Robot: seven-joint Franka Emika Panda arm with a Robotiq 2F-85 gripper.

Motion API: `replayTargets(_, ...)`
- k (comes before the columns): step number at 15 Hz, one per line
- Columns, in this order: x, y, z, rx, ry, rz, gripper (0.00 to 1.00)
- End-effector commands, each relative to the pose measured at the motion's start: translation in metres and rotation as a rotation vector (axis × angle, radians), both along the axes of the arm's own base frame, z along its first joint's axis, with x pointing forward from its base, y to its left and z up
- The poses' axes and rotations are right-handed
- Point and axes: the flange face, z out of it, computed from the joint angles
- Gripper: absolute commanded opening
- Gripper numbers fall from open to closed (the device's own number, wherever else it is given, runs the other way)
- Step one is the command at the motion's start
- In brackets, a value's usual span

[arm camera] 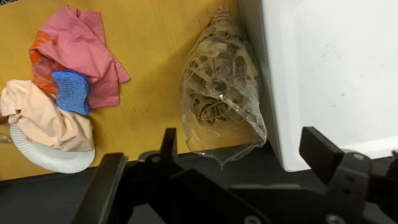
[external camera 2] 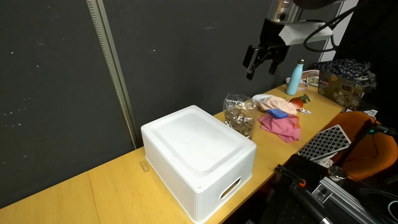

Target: Place some rubber bands from the plastic on top of the white container.

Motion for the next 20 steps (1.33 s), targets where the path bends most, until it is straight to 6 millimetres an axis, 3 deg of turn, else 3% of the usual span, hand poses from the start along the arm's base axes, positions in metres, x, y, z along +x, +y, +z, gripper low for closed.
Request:
replayTargets(1, 0.026, -0.034, -0.019, 0.034, -0.009, -0.02, 1.0)
replayTargets(3, 0.034, -0.043, -0.033, 0.054, -0.005, -0.023, 1.0)
replayTargets(4, 0.039, -0.045, -0.039, 0.068, -0.004, -0.026, 0.95)
replayTargets(5, 0.043, -0.047, -0.045, 0.082, -0.003, -0.025, 0.72)
replayTargets(7, 0.051, -0.049, -0.058, 0.116, -0.022, -0.027, 0.68)
replayTargets(16, 0.057, -0.039, -0.107, 0.195, -0.093, -0.039, 0.01)
replayTargets(20, 0.05, -0.051, -0.125, 0.232, -0.117, -0.066, 0.0)
